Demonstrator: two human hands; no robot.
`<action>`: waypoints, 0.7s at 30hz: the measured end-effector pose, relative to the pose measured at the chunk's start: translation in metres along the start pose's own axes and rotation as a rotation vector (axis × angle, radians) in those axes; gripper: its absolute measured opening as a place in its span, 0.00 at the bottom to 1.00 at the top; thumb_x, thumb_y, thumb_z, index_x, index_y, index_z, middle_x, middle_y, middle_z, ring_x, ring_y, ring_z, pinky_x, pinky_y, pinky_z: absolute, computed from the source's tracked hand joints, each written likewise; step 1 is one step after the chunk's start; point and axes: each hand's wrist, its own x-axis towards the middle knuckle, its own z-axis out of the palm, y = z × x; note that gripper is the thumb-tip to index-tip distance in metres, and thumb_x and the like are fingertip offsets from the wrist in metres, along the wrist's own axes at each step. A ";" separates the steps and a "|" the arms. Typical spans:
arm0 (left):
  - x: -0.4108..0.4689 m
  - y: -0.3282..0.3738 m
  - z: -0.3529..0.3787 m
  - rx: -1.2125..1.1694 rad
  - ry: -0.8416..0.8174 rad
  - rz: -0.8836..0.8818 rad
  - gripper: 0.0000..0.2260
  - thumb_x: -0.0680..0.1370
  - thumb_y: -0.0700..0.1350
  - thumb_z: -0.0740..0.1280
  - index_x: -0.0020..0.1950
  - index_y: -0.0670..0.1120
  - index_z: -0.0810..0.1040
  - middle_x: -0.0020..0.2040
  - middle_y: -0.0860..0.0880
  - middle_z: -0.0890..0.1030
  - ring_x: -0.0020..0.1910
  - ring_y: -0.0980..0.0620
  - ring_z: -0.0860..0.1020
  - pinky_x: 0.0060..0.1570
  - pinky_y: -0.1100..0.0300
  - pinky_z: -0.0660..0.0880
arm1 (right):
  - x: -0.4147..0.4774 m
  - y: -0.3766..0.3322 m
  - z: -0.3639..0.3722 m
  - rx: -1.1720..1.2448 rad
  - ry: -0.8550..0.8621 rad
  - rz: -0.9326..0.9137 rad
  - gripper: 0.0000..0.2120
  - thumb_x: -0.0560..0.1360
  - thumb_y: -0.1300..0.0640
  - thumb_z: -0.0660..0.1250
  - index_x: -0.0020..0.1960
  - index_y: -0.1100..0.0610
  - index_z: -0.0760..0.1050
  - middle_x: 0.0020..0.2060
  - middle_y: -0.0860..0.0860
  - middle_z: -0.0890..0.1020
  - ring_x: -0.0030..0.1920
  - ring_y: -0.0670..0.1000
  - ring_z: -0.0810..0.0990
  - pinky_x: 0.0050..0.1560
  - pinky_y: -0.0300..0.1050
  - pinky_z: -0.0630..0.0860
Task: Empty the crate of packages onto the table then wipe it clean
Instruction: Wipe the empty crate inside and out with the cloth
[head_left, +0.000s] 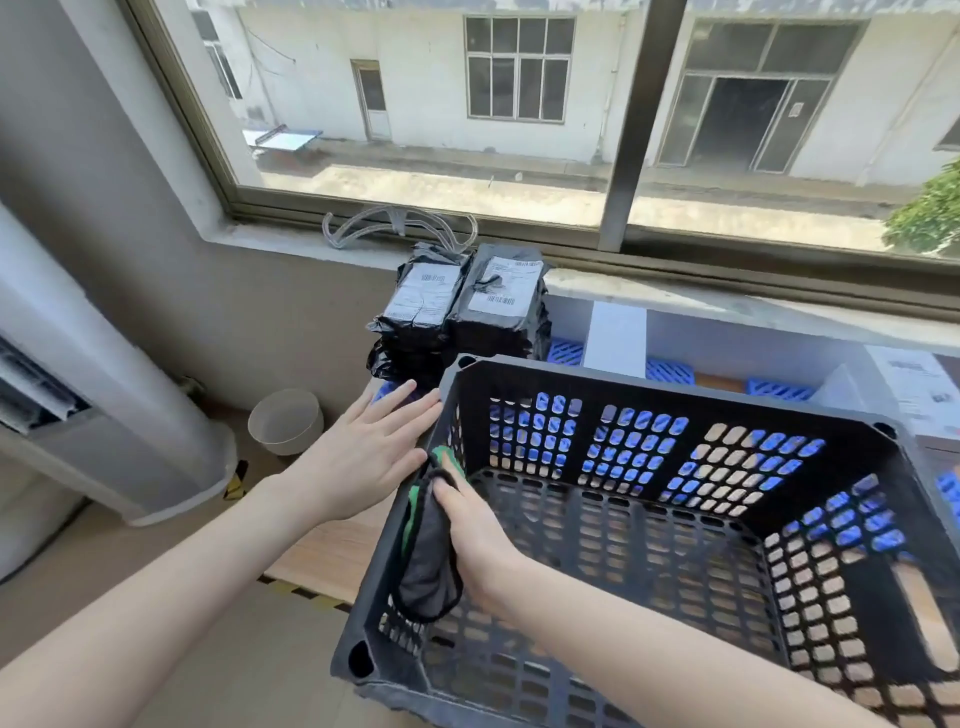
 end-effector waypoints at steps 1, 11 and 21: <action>0.000 -0.001 0.001 -0.005 -0.005 0.004 0.28 0.80 0.59 0.37 0.80 0.54 0.48 0.79 0.59 0.48 0.78 0.56 0.41 0.75 0.55 0.39 | 0.005 -0.002 0.000 0.002 0.016 -0.003 0.21 0.81 0.53 0.57 0.73 0.44 0.64 0.72 0.42 0.67 0.71 0.42 0.65 0.75 0.48 0.59; 0.004 -0.008 0.005 -0.040 0.022 0.042 0.32 0.79 0.63 0.31 0.80 0.53 0.49 0.80 0.59 0.48 0.78 0.57 0.41 0.77 0.53 0.42 | 0.034 -0.022 0.001 -0.120 0.093 -0.033 0.23 0.80 0.49 0.54 0.75 0.42 0.60 0.72 0.39 0.65 0.72 0.42 0.63 0.75 0.47 0.58; 0.004 -0.009 0.009 -0.021 0.041 0.032 0.30 0.81 0.61 0.34 0.80 0.52 0.52 0.80 0.58 0.51 0.79 0.55 0.46 0.76 0.52 0.44 | 0.026 -0.006 0.006 0.072 0.081 0.018 0.25 0.72 0.43 0.61 0.69 0.35 0.66 0.69 0.41 0.71 0.69 0.42 0.69 0.72 0.49 0.65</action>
